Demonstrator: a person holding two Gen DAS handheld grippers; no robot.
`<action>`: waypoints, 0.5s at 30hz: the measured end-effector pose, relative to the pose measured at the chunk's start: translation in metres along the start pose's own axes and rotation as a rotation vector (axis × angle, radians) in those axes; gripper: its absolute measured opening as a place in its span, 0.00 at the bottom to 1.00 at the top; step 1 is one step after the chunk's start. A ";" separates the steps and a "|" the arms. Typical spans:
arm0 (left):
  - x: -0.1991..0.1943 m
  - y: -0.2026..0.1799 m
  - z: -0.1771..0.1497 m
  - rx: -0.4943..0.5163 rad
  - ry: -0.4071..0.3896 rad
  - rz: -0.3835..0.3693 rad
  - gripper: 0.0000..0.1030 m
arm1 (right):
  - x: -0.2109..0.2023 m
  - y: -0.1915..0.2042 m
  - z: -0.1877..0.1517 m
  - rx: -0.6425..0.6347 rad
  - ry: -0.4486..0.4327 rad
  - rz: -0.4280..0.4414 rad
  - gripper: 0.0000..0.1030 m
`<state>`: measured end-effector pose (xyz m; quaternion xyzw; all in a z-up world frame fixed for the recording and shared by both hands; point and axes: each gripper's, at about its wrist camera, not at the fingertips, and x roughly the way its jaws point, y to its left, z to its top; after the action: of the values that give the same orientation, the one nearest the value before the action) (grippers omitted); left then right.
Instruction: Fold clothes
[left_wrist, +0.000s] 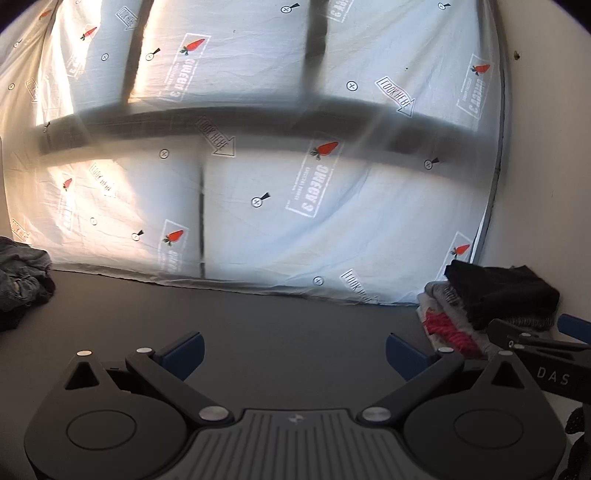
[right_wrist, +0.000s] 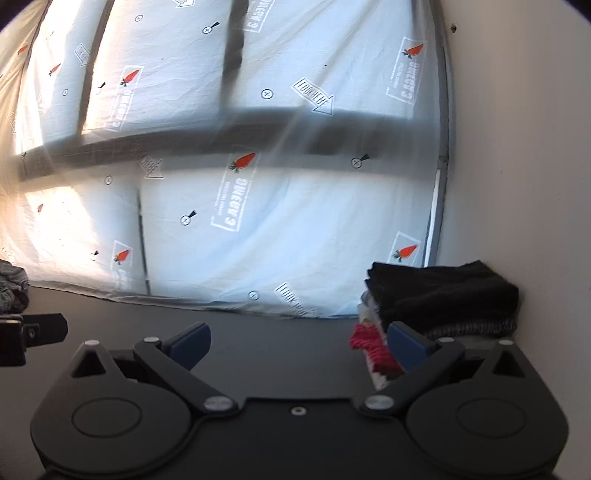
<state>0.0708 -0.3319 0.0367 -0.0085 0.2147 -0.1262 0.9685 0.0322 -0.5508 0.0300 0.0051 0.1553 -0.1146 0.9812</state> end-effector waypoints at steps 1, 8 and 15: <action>-0.010 0.015 -0.005 0.009 0.012 0.002 1.00 | -0.010 0.015 -0.005 0.003 0.014 0.005 1.00; -0.078 0.090 -0.037 0.045 0.047 -0.003 1.00 | -0.086 0.102 -0.035 0.011 0.066 0.002 1.00; -0.127 0.137 -0.070 0.067 0.085 -0.033 1.00 | -0.144 0.154 -0.064 0.022 0.108 -0.030 1.00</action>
<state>-0.0365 -0.1650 0.0154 0.0260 0.2510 -0.1494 0.9560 -0.0857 -0.3655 0.0090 0.0198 0.2067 -0.1307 0.9694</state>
